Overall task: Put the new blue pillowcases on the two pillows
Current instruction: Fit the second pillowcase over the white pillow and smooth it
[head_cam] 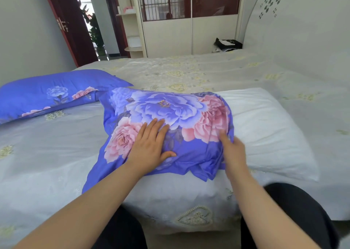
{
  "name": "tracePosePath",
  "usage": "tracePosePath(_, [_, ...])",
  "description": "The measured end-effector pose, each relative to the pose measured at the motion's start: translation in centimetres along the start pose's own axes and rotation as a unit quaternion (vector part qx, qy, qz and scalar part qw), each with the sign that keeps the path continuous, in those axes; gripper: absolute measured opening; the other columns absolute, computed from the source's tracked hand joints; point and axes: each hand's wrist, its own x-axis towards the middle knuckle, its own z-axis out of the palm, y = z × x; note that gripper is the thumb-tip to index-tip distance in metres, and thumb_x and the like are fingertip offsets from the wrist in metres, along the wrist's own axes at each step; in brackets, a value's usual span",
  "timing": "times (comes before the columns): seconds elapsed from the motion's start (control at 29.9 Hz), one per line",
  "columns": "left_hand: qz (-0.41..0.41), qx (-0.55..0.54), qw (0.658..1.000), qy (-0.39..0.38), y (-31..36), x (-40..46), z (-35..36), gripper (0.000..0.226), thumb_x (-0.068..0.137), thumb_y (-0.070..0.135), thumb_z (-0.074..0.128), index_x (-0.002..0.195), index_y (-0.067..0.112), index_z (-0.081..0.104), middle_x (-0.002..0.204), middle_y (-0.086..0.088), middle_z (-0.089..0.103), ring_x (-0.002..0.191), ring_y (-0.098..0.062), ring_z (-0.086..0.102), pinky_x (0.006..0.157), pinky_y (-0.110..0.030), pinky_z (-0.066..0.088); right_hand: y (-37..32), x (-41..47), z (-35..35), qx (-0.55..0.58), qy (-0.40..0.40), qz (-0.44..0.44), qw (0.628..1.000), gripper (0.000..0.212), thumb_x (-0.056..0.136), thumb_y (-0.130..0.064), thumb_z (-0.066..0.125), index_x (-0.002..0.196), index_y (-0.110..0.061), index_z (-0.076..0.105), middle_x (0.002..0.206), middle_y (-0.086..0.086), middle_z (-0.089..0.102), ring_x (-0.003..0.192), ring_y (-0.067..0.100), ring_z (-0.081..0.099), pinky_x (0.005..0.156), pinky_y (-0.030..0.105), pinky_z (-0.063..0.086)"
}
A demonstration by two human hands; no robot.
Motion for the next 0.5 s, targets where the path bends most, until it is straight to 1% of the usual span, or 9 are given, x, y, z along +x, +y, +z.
tracePosePath(0.03, [0.003,0.006,1.000,0.005,-0.2,-0.7,0.0,0.087,0.080,0.072,0.038,0.132,0.002,0.044,0.140,-0.018,0.045,0.131,-0.036,0.041,0.109,-0.050,0.026,1.4,-1.7,0.1,-0.006,-0.020,0.002,1.000,0.020,0.089,-0.033,0.063,0.079,-0.016,0.066,0.077,-0.002,0.066,0.071,0.012,0.060,0.068,0.029,0.050])
tracePosePath(0.07, [0.008,0.014,1.000,0.013,-0.4,-1.3,0.0,0.088,0.080,0.072,0.040,0.131,0.000,0.044,0.138,-0.019,0.046,0.130,-0.037,0.042,0.108,-0.050,0.027,2.8,-3.1,0.0,-0.020,-0.049,0.006,0.999,0.021,0.091,-0.032,0.061,0.082,-0.014,0.067,0.079,-0.004,0.067,0.073,0.010,0.061,0.066,0.021,0.049])
tracePosePath(0.13, [0.016,0.039,0.998,0.041,-0.9,-3.0,0.0,0.085,0.079,0.069,0.046,0.124,-0.002,0.050,0.131,-0.020,0.051,0.122,-0.036,0.045,0.103,-0.048,0.033,4.8,-4.8,-0.2,-0.054,-0.085,0.007,0.995,0.031,0.093,-0.031,0.057,0.070,-0.009,0.057,0.068,-0.003,0.060,0.066,0.013,0.054,0.054,0.010,0.040])
tracePosePath(0.17, [0.015,0.056,0.997,0.052,-1.0,-3.7,0.0,0.078,0.080,0.066,0.049,0.119,-0.001,0.053,0.123,-0.018,0.055,0.114,-0.035,0.048,0.096,-0.046,0.037,5.1,-5.0,-0.3,-0.074,-0.083,0.000,0.994,0.037,0.094,-0.028,0.055,0.062,-0.011,0.049,0.061,-0.003,0.052,0.061,0.013,0.048,0.048,0.010,0.035])
tracePosePath(0.23, [-0.007,0.109,0.992,0.066,-1.1,-4.7,-0.5,0.057,0.080,0.054,0.058,0.107,0.004,0.053,0.102,-0.013,0.058,0.091,-0.030,0.047,0.078,-0.040,0.037,4.8,-4.8,-0.1,-0.111,-0.075,-0.020,0.991,0.043,0.098,-0.025,0.048,0.057,-0.016,0.036,0.056,-0.005,0.041,0.056,0.011,0.039,0.047,0.012,0.031])
tracePosePath(0.3, [-0.030,0.143,0.987,0.064,-1.3,-4.4,-1.1,0.036,0.070,0.028,0.072,0.094,0.010,0.051,0.084,-0.008,0.054,0.075,-0.028,0.046,0.067,-0.038,0.034,4.3,-4.8,0.6,-0.127,-0.076,-0.035,0.988,0.042,0.100,-0.026,0.043,0.060,-0.016,0.034,0.059,-0.004,0.039,0.056,0.010,0.038,0.054,0.019,0.033])
tracePosePath(0.37, [-0.053,0.149,0.986,0.057,-1.7,-3.0,-1.9,0.033,0.059,0.008,0.072,0.083,0.012,0.051,0.075,-0.007,0.052,0.068,-0.029,0.049,0.063,-0.038,0.036,4.1,-4.7,1.3,-0.124,-0.074,-0.049,0.988,0.040,0.101,-0.027,0.040,0.063,-0.017,0.039,0.063,-0.005,0.045,0.060,0.007,0.043,0.059,0.022,0.035])
tracePosePath(0.43, [-0.085,0.139,0.985,0.048,-2.3,-1.3,-2.7,0.030,0.058,0.006,0.073,0.081,0.011,0.054,0.074,-0.009,0.054,0.067,-0.030,0.053,0.063,-0.037,0.040,3.9,-4.6,1.9,-0.116,-0.069,-0.073,0.988,0.036,0.101,-0.028,0.039,0.067,-0.018,0.044,0.068,-0.006,0.050,0.065,0.005,0.046,0.061,0.017,0.037])
tracePosePath(0.5, [-0.122,0.124,0.984,0.024,-2.3,-0.4,-3.5,0.028,0.061,0.013,0.080,0.077,0.010,0.057,0.071,-0.010,0.056,0.062,-0.030,0.056,0.056,-0.034,0.042,3.3,-4.2,2.3,-0.112,-0.064,-0.093,0.987,0.036,0.101,-0.028,0.038,0.067,-0.016,0.044,0.067,-0.005,0.049,0.064,0.008,0.045,0.059,0.016,0.036])
